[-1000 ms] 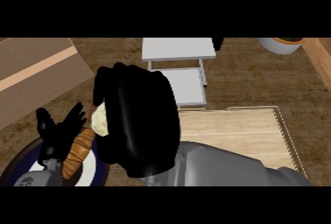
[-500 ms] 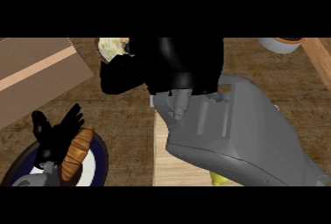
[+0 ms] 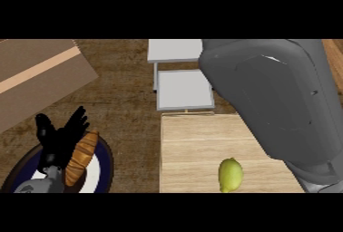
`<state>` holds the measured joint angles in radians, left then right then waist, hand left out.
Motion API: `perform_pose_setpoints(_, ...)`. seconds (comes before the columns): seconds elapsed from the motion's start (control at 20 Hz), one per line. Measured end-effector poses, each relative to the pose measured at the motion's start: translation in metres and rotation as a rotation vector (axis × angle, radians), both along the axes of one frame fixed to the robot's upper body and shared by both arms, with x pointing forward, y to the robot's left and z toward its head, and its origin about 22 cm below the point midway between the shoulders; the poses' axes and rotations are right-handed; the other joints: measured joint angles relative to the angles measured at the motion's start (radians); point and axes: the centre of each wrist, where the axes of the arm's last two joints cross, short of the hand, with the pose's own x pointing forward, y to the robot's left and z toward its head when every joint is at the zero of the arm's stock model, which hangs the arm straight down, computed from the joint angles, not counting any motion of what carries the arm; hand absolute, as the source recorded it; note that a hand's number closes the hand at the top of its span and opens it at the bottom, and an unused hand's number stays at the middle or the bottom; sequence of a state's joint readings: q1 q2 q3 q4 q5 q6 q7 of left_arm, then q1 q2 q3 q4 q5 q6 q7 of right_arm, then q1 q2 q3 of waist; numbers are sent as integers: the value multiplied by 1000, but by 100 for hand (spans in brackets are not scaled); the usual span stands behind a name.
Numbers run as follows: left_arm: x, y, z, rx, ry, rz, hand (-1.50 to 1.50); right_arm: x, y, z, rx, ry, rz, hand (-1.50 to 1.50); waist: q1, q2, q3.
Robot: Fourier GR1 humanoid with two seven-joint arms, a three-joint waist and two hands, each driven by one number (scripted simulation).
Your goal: Pick the cupcake from the tray and place it in the tiered shelf
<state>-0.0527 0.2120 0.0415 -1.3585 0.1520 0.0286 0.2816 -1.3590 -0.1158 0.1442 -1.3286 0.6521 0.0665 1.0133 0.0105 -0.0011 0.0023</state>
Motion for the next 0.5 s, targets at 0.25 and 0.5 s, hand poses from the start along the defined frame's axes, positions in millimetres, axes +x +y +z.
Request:
perform_pose_setpoints(0.25, 0, 0, 3, 1, 2, -3, 0, 28, -10, -3, -55, 60, 2, 150, 3, 2, 0)
perform_pose_setpoints(0.5, 1, 0, 2, -3, 2, -6, 0, 53, -18, -13, -103, 80, 8, 150, 6, 3, -1)
